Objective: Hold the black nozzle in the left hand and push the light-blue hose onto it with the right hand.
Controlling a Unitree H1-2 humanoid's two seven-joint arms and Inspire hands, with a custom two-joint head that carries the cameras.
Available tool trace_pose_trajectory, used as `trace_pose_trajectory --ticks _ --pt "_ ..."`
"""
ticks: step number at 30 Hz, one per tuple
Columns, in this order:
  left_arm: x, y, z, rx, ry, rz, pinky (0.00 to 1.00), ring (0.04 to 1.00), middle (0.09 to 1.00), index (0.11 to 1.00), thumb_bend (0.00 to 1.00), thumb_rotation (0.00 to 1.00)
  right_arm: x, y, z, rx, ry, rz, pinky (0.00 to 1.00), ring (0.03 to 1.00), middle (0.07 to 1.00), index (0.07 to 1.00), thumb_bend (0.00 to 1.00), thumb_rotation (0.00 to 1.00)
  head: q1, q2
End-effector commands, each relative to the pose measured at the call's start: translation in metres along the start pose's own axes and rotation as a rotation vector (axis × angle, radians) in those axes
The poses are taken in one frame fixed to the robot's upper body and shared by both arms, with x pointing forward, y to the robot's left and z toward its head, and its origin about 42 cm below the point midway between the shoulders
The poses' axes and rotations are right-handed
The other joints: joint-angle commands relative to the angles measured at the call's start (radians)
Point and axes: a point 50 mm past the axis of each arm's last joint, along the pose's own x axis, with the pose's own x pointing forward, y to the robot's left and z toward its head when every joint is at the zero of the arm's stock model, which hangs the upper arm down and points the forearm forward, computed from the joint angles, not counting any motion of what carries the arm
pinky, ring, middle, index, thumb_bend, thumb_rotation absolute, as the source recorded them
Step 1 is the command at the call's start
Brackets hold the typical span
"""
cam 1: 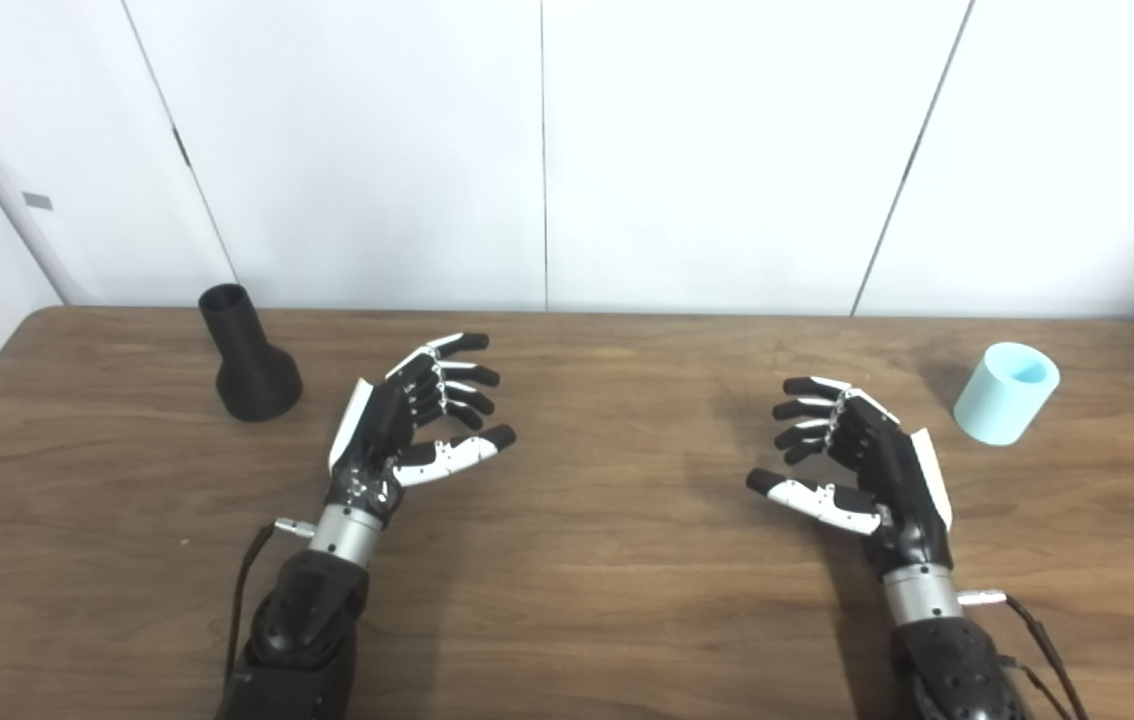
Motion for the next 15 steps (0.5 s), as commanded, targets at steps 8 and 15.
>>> trace_pose_trajectory --ticks 8,15 --pt "-0.033 -0.047 -0.054 -0.042 0.153 -0.001 0.45 0.536 0.613 0.696 0.73 0.03 -0.004 -0.020 0.007 -0.016 0.019 -0.048 0.37 0.487 0.603 0.675 0.60 0.00 0.142 -0.079" --pt "-0.032 -0.050 -0.053 0.004 0.145 0.005 0.44 0.526 0.612 0.693 0.73 0.02 -0.008 -0.016 0.017 -0.010 0.039 -0.065 0.35 0.451 0.556 0.636 0.63 0.04 0.146 -0.082"
